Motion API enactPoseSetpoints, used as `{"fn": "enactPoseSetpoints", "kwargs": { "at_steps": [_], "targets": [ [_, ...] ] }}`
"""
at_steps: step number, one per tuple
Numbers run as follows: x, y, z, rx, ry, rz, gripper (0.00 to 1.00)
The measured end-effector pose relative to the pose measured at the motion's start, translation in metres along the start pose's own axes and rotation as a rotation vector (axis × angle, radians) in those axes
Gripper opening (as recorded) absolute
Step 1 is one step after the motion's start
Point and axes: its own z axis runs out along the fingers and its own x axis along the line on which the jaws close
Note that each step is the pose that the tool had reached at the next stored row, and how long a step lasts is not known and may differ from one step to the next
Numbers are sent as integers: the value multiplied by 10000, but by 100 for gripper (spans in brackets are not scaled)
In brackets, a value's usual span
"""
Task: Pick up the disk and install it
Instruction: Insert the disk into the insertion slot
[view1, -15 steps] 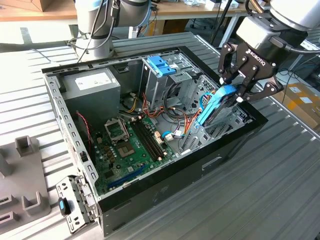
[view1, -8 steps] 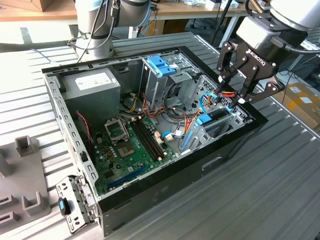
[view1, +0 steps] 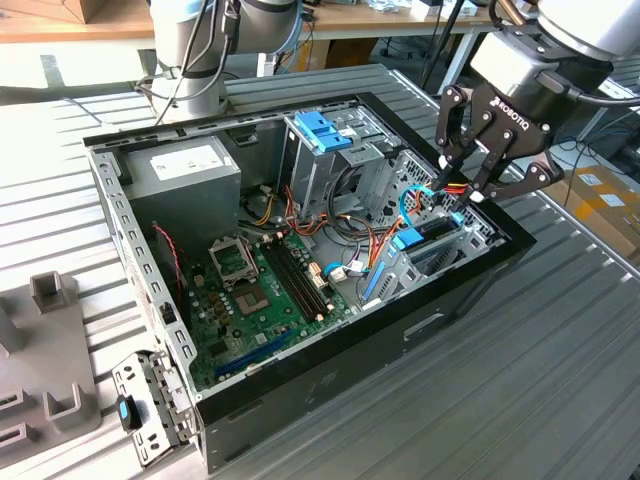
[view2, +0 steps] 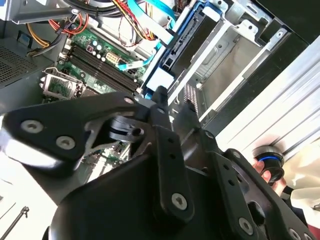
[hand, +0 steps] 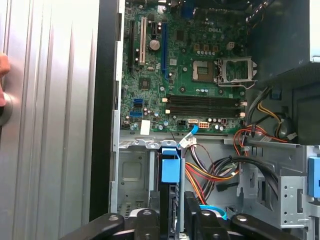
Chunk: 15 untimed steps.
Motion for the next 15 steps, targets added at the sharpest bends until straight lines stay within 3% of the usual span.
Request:
{"fn": "enactPoseSetpoints", "kwargs": {
  "at_steps": [1, 2, 4, 9, 15],
  "targets": [
    [-8, -1, 8, -3, 1, 1, 24],
    [-12, -4, 19, -7, 0, 2, 24],
    [-21, -12, 74, -20, -2, 2, 11],
    [-20, -53, 88, -27, -1, 3, 11],
    [-20, -149, 84, -30, -1, 2, 11]
  ]
}}
